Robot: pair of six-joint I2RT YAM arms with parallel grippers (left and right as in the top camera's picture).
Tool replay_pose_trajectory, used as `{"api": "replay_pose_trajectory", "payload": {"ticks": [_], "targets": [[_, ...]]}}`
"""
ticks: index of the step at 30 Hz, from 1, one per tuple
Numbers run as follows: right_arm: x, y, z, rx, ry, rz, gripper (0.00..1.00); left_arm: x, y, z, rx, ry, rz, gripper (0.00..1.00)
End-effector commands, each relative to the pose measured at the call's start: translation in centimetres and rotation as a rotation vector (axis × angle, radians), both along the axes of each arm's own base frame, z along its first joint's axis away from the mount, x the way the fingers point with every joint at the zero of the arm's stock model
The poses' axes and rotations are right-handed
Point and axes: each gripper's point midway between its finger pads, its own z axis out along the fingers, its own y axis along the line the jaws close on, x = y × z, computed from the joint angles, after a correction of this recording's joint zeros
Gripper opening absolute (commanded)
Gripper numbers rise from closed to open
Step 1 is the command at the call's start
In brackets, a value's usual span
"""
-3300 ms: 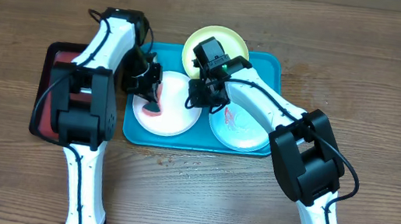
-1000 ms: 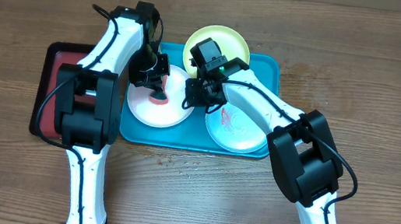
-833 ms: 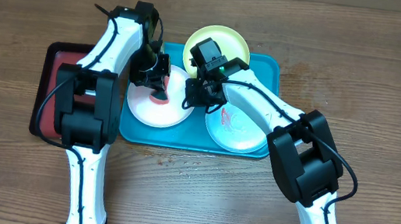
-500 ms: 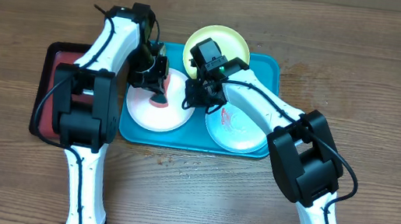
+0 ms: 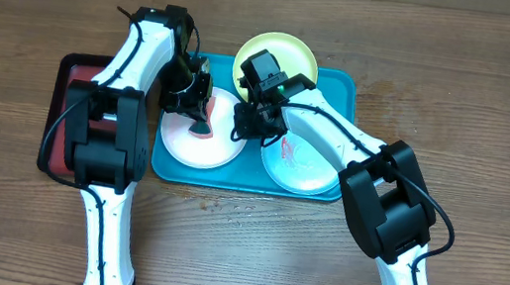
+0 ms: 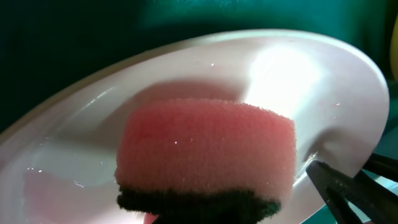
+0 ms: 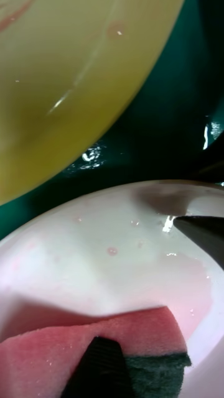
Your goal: Clean dirty plates on tray and stack at the side
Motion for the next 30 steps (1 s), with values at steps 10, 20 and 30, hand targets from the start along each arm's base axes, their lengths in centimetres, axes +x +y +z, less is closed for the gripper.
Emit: {"api": "replay_pose_trajectory", "payload": {"ticks": [10, 20, 30], "targets": [[-0.1, -2.1, -2.3, -0.059, 0.045, -0.036, 0.04, 0.5, -0.5, 1.0, -0.035, -0.035, -0.019, 0.04], [0.1, -2.0, -2.3, -0.055, 0.038, -0.036, 0.04, -0.3, -1.0, 0.9, -0.038, -0.034, -0.109, 0.04], [0.1, -2.0, -2.3, -0.055, 0.039, -0.036, 0.04, -3.3, 6.7, 0.0, 0.486, 0.130, 0.113, 0.04]]}}
